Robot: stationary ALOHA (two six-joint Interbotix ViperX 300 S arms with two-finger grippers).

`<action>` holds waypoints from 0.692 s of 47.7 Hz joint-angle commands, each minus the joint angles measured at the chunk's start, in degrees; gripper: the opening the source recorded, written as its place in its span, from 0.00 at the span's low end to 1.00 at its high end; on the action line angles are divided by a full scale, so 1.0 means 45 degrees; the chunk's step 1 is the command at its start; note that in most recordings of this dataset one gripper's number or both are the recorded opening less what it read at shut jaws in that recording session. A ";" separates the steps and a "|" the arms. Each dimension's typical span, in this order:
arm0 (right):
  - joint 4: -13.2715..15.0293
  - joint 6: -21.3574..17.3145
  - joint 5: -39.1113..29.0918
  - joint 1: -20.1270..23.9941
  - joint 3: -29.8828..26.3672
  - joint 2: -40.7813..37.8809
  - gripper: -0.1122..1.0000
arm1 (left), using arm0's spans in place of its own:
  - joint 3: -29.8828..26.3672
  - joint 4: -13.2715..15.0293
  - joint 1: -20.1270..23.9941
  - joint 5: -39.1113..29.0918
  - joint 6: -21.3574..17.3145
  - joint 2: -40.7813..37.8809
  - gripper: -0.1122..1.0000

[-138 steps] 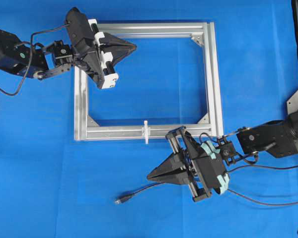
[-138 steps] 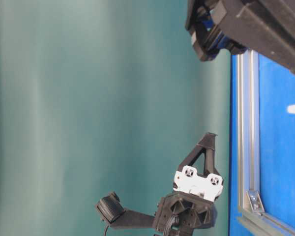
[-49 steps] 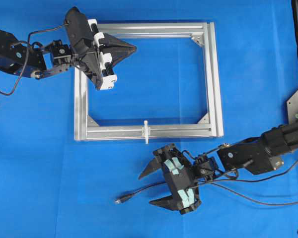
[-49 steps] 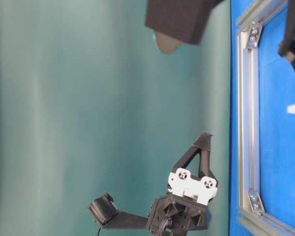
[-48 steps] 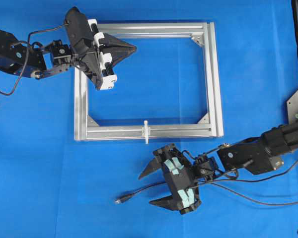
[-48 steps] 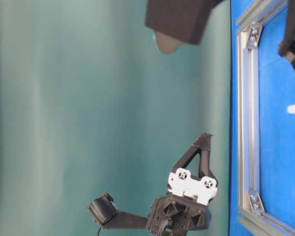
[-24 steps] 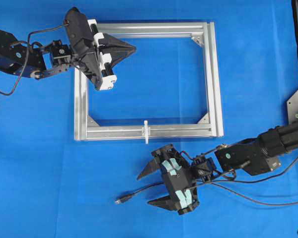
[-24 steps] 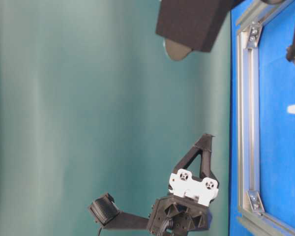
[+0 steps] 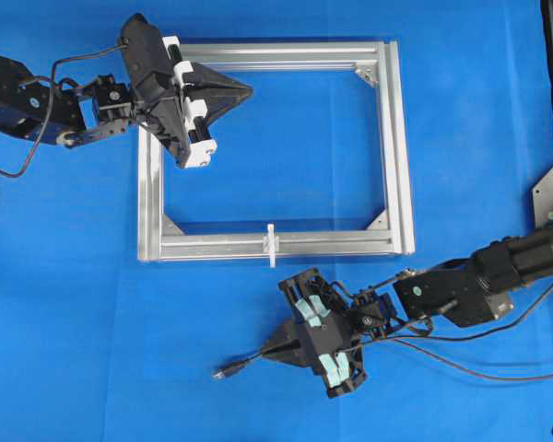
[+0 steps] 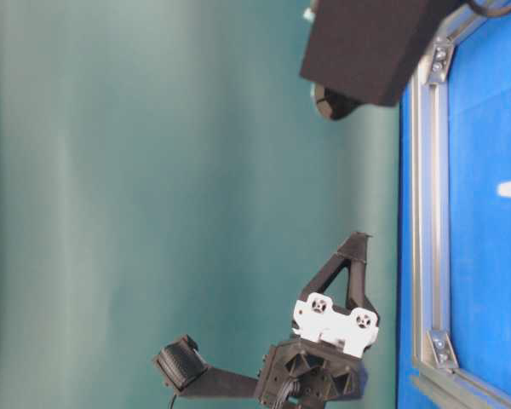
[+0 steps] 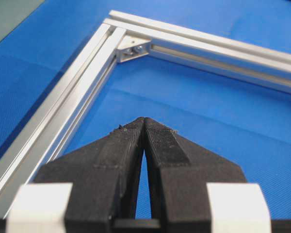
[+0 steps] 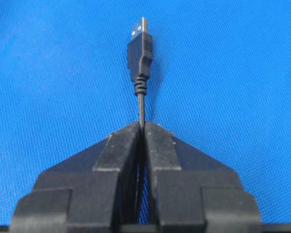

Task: Insert the wire through the string loop located in the center.
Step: 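Lower the right gripper and close it on the cable behind the USB plug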

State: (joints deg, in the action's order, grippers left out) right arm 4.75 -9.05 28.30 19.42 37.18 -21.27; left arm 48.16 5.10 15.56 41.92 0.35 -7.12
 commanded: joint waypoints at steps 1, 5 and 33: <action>-0.0039 -0.0020 0.0020 -0.0039 -0.0176 0.0195 0.08 | -0.0078 -0.0039 -0.0020 0.0059 0.0000 0.0332 0.10; -0.0039 -0.0020 0.0020 -0.0039 -0.0176 0.0195 0.08 | -0.0078 -0.0039 -0.0020 0.0059 0.0000 0.0352 0.10; -0.0059 -0.0039 -0.1289 -0.0039 -0.0156 0.1855 0.08 | -0.0039 -0.0039 -0.0020 0.0059 0.0000 0.0352 0.10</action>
State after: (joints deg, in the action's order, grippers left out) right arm 4.66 -9.23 24.52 19.34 37.18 -16.96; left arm 48.43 5.10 15.56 41.92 0.44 -7.12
